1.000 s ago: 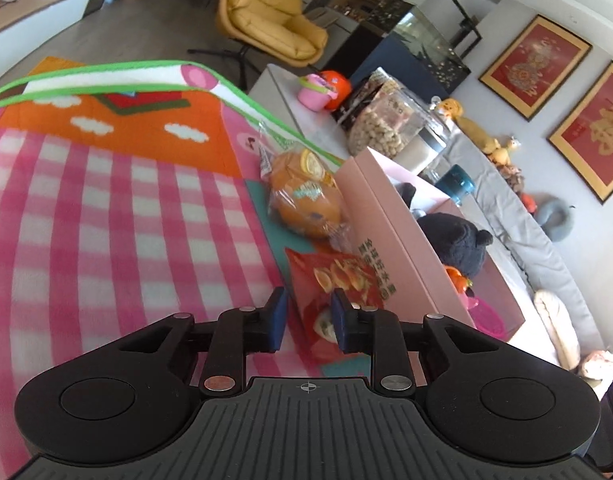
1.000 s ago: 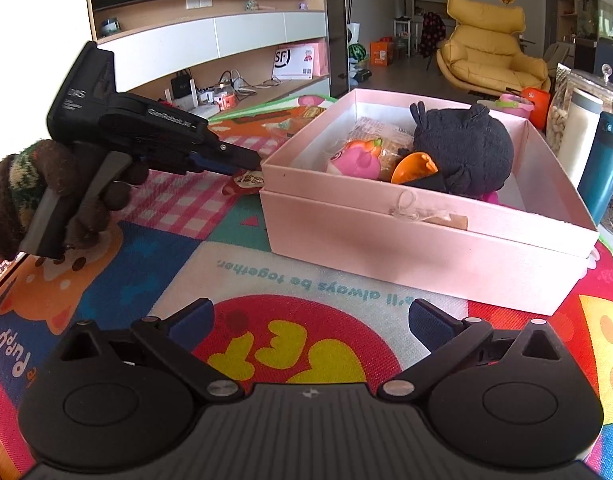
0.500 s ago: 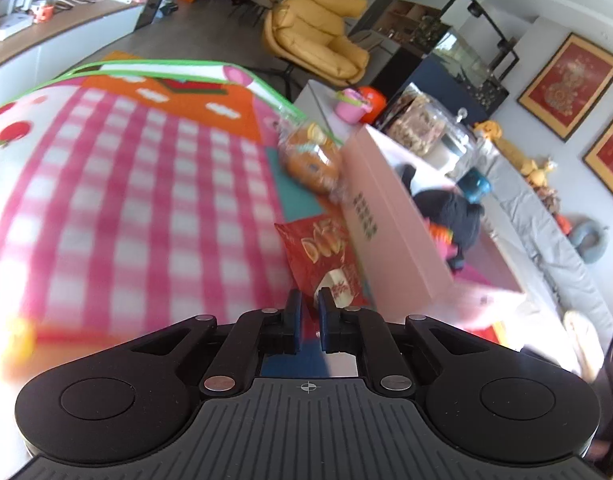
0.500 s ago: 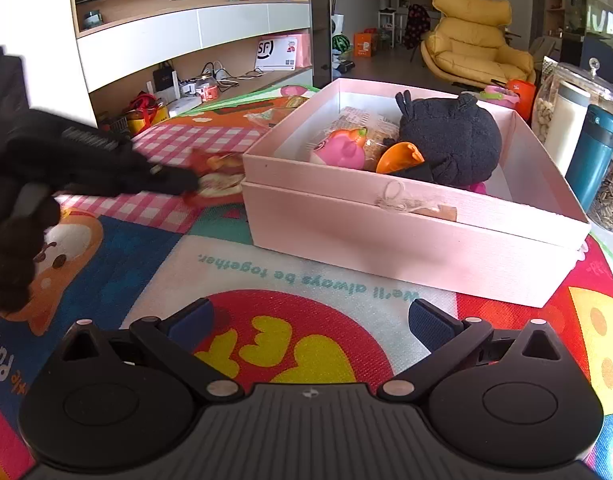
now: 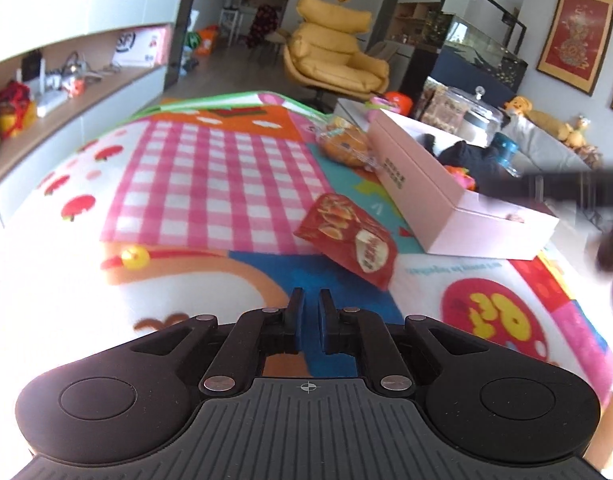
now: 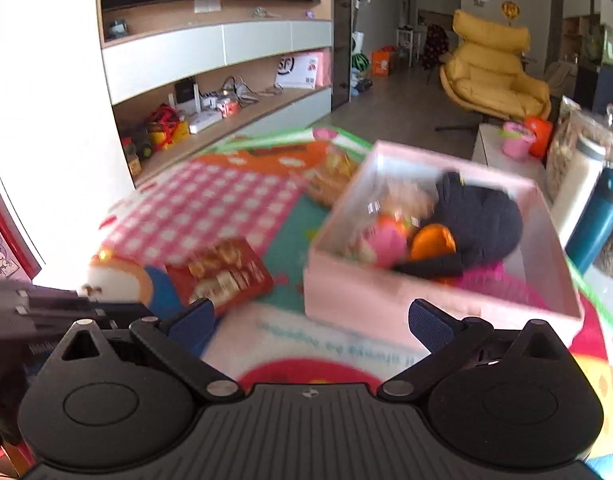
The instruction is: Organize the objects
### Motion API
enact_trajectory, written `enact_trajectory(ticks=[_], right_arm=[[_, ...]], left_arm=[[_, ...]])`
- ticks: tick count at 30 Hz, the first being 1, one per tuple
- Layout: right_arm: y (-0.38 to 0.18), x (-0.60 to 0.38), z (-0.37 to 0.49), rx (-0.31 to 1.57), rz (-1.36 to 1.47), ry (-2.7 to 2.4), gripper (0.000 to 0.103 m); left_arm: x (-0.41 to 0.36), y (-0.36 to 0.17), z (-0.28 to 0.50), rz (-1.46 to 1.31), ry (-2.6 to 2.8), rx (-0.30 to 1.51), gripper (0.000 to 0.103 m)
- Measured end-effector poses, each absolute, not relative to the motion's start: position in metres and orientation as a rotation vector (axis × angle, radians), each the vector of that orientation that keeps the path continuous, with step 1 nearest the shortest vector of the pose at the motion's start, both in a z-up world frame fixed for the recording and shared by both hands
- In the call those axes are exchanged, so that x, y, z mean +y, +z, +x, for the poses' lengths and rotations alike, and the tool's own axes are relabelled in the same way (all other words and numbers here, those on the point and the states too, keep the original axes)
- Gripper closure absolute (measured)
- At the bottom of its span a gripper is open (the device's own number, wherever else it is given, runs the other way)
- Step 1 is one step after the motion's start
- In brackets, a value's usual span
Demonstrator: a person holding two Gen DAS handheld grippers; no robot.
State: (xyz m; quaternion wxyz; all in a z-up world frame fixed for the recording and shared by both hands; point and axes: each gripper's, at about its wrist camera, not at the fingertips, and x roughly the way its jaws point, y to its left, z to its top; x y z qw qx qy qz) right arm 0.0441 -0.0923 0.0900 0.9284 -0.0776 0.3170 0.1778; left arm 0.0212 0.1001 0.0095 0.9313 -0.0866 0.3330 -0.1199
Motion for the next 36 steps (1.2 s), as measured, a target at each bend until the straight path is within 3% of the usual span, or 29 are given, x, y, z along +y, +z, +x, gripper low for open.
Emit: enact_trajectory(ticks=[3, 5, 9, 13, 14, 16, 17, 21, 23, 36], right_arm=[[0.121, -0.057, 0.086, 0.622, -0.248, 0.357, 0.001], [0.124, -0.032, 0.126, 0.655, -0.32, 0.315, 0.008], [0.095, 0.006, 0.215, 0.779, -0.4, 0.194, 0.019], [0.056, 0.029, 0.286, 0.864, -0.449, 0.038, 0.021], [0.047, 0.033, 0.299, 0.888, -0.46, 0.01, 0.025], [0.031, 0.039, 0.316, 0.941, -0.481, -0.022, 0.049], [0.024, 0.041, 0.322, 0.97, -0.485, -0.029, 0.053], [0.019, 0.051, 0.321, 0.973, -0.548, -0.032, 0.059], [0.02, 0.051, 0.318, 0.997, -0.554, -0.028, 0.067], [0.035, 0.052, 0.177, 1.01, -0.577, 0.237, 0.067]], left_arm=[[0.102, 0.007, 0.026, -0.185, -0.228, 0.659, 0.093], [0.108, 0.005, 0.027, -0.228, -0.237, 0.656, 0.093], [0.117, 0.002, 0.027, -0.296, -0.251, 0.654, 0.093], [0.119, 0.001, 0.027, -0.318, -0.257, 0.656, 0.093], [0.12, 0.001, 0.027, -0.327, -0.259, 0.656, 0.093], [0.123, 0.0, 0.026, -0.345, -0.264, 0.655, 0.093], [0.124, 0.0, 0.026, -0.354, -0.266, 0.654, 0.093], [0.129, -0.001, 0.025, -0.392, -0.272, 0.653, 0.093], [0.13, -0.001, 0.025, -0.405, -0.27, 0.651, 0.093], [0.127, 0.004, 0.016, -0.353, -0.236, 0.661, 0.092]])
